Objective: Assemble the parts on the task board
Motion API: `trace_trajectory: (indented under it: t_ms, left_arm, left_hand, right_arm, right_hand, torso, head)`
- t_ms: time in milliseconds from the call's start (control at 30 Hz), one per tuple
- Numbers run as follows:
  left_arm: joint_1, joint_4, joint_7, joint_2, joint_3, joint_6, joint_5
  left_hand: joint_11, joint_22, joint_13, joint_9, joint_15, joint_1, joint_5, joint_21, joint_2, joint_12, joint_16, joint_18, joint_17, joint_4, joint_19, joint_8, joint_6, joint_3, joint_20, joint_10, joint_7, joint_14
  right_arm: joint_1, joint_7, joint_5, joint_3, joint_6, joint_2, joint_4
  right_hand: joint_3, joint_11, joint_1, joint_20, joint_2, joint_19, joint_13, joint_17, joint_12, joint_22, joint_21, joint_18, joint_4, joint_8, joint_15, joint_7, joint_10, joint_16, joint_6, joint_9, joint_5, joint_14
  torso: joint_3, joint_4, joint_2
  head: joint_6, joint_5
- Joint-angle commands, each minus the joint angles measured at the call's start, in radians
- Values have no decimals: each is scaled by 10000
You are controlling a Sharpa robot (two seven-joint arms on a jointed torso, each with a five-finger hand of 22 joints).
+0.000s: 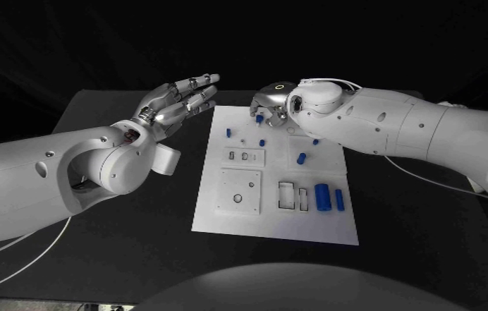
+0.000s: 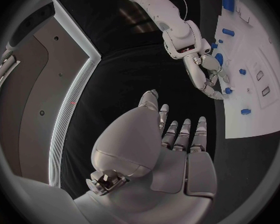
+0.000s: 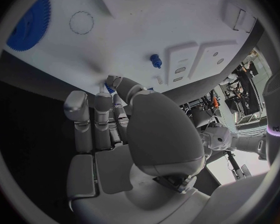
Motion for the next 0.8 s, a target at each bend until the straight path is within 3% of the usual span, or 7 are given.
trace_trajectory:
  t_ms: [33, 200, 367, 633, 800]
  left_arm:
    - [11, 9, 7, 37, 10, 208, -52]
    - [11, 6, -21, 38, 10, 211, -52]
    - [11, 10, -43, 40, 10, 197, -52]
    - [11, 3, -83, 64, 10, 182, -52]
    - [10, -14, -110, 86, 10, 175, -52]
  left_hand:
    - [55, -10, 11, 13, 78, 86, 57, 68, 5, 41, 65, 19, 14, -12, 46, 46, 48, 50, 55, 5, -4, 6]
    - [71, -11, 12, 15, 87, 118, 66, 71, 9, 59, 80, 16, 16, -23, 50, 62, 81, 72, 56, 15, 7, 14]
    - [80, -11, 13, 17, 90, 139, 73, 74, 21, 69, 88, 14, 16, -28, 54, 72, 100, 90, 57, 20, 15, 17]
    - [105, -12, 14, 18, 98, 228, 95, 82, 76, 97, 112, 6, 17, -51, 65, 100, 144, 172, 59, 30, 33, 25]
    - [111, -13, 14, 18, 103, 283, 106, 85, 104, 110, 124, 1, 17, -69, 68, 113, 161, 221, 59, 32, 40, 27]
  right_arm:
    - [-57, -72, -282, -3, 338, 86, -119]
    - [-139, -70, -324, -4, 236, 190, -292]
    - [-214, 21, -290, -5, -139, 294, -509]
    - [-286, 55, -171, -5, -927, 320, -647]
    - [-311, 209, -9, -6, -1550, 264, -709]
  right_hand:
    - [18, -42, 154, -15, 34, -85, -8, 14, -19, 109, 19, 177, -127, 72, -38, -77, 10, -38, 72, 67, 63, -82]
    - [16, -27, 199, -38, 149, -43, 46, 169, 118, 323, 180, 154, -189, 174, -41, -72, 365, 68, 247, 193, -71, 14]
    - [-30, 32, -44, -32, 267, 284, 117, 626, 362, 584, 445, 78, 8, 417, -25, -31, 1003, 365, 626, 421, -446, 364]
    - [-214, 84, -570, -27, 436, 897, 80, 1280, 471, 873, 731, -39, 556, 819, -14, 27, 1806, 764, 1029, 912, -1421, 948]
    - [-257, 94, -638, -67, 600, 1260, 53, 1645, 531, 1037, 920, -108, 755, 1009, -23, 78, 2265, 947, 1221, 1152, -1748, 1281]
  torso:
    - [16, 28, 0]
    - [17, 24, 0]
    - [0, 18, -1]
    - [0, 10, -11]
    - [2, 10, -14]
  head:
    - [2, -20]
    - [2, 8]
    - [2, 32]
    - [2, 80]
    - [2, 107]
